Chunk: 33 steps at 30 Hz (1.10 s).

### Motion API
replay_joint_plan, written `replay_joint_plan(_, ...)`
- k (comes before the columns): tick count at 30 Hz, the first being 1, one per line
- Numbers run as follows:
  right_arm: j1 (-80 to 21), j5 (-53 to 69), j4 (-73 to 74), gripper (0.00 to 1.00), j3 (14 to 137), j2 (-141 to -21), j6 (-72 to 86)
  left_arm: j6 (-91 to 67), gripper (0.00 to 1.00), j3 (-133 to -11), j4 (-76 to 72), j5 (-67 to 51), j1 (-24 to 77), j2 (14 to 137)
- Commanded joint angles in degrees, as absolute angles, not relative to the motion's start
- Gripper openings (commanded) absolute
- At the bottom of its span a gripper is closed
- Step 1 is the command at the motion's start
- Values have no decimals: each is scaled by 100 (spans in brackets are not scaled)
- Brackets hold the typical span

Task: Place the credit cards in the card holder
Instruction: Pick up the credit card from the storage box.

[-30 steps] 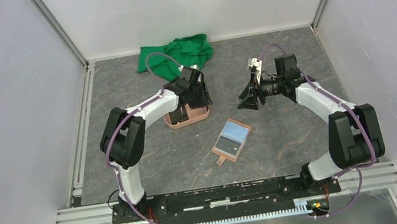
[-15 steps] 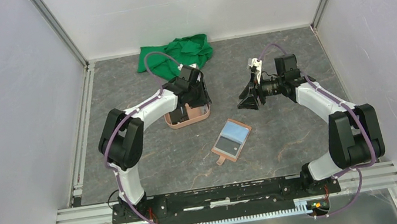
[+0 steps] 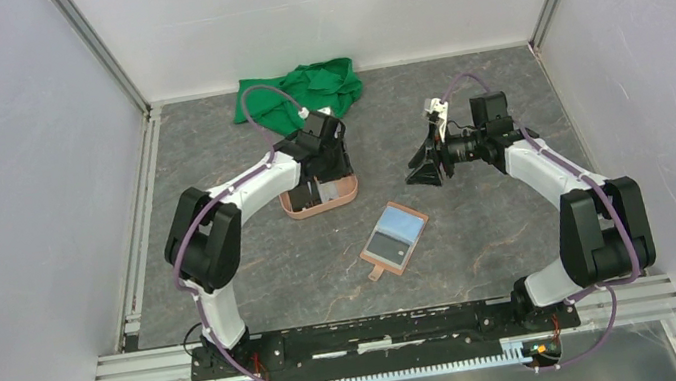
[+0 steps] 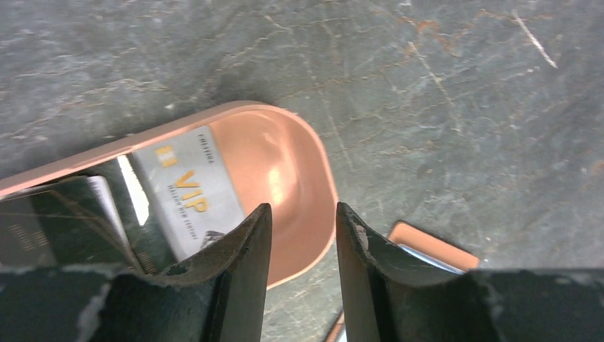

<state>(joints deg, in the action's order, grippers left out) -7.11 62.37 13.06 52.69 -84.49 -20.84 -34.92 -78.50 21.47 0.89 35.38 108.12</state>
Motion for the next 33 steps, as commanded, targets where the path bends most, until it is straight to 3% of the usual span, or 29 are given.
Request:
replay_joint_plan(1,-675,6398,1231,59,5509,-8464,-2149,-2926,44,-7929,2475,1000,3528,10378)
replay_joint_plan(8,-681,6405,1230,59,5503,-8484,-2153,-2386,45,-7271,2251,1621,3518,9773)
replay_joint_plan(17,-679,6415,1222,59,5498,-8554,-2145,-2205,52,-7216,2710,2807,3559,10077)
replay_joint_plan(33,-678,6380,1231,59,5498,-8614,-2162,-2363,53,-7215,2620,2912,3556,10773)
